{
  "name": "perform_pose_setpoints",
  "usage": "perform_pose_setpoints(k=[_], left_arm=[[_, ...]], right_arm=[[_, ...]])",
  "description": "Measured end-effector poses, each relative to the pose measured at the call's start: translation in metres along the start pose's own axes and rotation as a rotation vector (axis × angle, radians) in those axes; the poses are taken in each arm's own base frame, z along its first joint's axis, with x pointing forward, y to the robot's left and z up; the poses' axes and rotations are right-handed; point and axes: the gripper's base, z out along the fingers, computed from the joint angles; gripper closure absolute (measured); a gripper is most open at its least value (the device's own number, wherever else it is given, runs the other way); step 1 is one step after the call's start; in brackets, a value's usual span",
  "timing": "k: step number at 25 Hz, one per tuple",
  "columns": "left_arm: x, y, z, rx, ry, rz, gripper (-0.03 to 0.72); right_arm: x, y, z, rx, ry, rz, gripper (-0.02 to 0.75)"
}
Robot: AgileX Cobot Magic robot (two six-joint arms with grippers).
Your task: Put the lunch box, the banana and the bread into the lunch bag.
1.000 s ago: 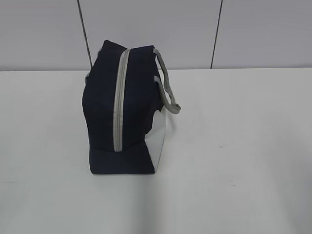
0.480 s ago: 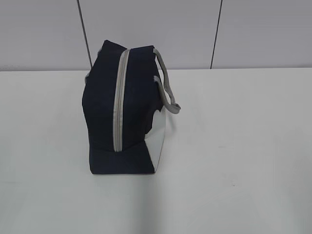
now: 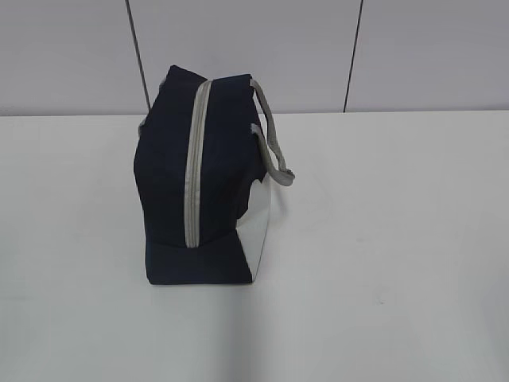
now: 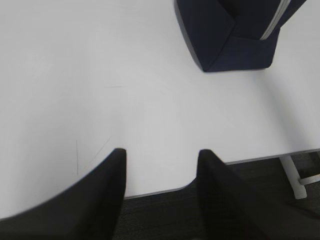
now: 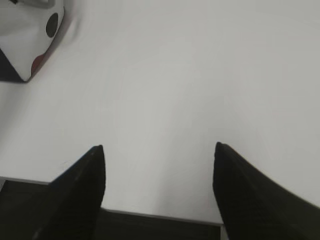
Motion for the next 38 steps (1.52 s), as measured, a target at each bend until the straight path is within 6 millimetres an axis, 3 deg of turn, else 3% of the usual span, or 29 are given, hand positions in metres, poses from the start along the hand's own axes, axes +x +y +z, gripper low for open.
perform_pose_setpoints(k=[17,38], left_arm=[[0.0000,0.0000,0.0000,0.000,0.000,0.000,0.409],[0.0000,-0.0026,0.0005,-0.078,-0.009,-0.054,0.421]], right_arm=[[-0.0017,-0.0008,0.0069,0.014,-0.040,-0.010,0.239],[-0.0017,0.0000,0.0065,0.074,-0.037,0.026,0.239]])
